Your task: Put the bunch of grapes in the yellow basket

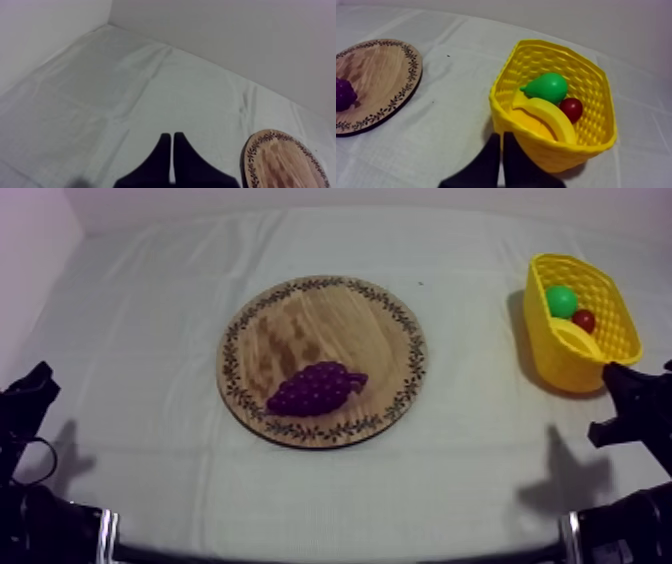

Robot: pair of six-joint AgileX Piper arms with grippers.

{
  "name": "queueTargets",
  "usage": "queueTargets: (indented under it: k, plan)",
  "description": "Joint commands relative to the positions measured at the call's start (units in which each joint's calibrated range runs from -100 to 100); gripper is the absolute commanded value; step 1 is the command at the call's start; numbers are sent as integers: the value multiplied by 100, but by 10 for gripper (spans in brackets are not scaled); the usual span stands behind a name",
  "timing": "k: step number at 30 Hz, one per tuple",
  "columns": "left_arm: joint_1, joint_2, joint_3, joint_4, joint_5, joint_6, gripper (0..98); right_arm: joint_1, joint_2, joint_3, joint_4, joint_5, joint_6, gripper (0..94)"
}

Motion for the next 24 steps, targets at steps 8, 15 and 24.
queueTargets:
  k: [8,15,24]
  plan:
    - [-1,3,4,1,3,1,0,-122,-5,3,1,1,31,3]
    - [-1,3,4,1,3,1,0,-943,-11,3,3,1,26,3]
    - [-1,3,4,1,3,1,0,-1538,6,-23,3,73,-230,4]
